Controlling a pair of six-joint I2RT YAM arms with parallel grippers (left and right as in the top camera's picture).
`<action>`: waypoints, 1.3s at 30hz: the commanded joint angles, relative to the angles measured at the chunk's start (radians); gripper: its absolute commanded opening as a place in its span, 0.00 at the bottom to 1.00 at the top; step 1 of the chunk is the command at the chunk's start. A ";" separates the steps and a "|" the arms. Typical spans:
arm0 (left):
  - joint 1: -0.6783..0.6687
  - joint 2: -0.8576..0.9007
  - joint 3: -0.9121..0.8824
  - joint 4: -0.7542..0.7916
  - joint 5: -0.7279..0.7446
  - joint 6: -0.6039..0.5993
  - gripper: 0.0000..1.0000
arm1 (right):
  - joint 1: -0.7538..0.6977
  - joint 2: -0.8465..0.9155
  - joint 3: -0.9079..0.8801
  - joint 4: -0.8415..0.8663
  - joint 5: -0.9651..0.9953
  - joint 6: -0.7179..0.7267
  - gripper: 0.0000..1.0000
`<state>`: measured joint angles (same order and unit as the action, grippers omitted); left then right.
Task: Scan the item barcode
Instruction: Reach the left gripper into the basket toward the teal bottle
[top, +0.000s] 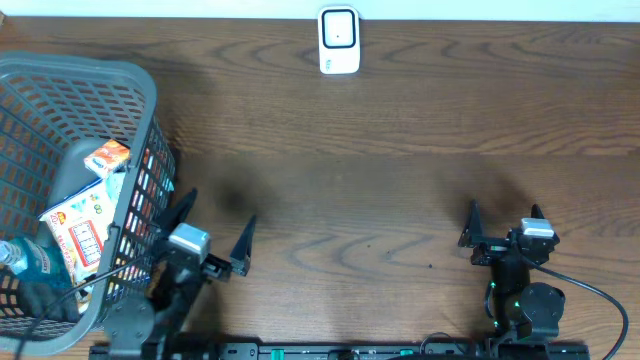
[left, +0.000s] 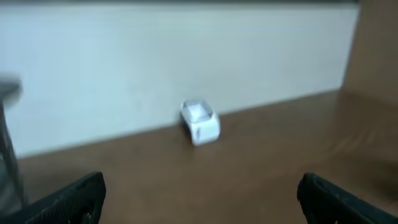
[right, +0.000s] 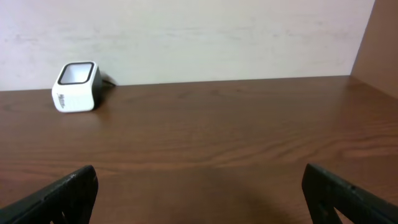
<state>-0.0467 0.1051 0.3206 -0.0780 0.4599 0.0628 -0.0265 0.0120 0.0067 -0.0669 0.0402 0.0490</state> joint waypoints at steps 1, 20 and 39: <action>0.000 0.097 0.150 0.004 0.053 -0.036 0.98 | 0.002 -0.005 -0.001 -0.004 0.002 0.006 0.99; 0.000 0.874 1.286 -0.911 -0.294 0.012 0.98 | 0.002 -0.005 -0.001 -0.004 0.002 0.006 0.99; 0.626 0.999 1.220 -1.139 -0.772 -0.476 0.98 | 0.002 -0.005 -0.001 -0.004 0.002 0.006 0.99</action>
<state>0.4789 1.0863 1.5745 -1.2228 -0.3393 -0.3534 -0.0265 0.0120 0.0067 -0.0673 0.0406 0.0490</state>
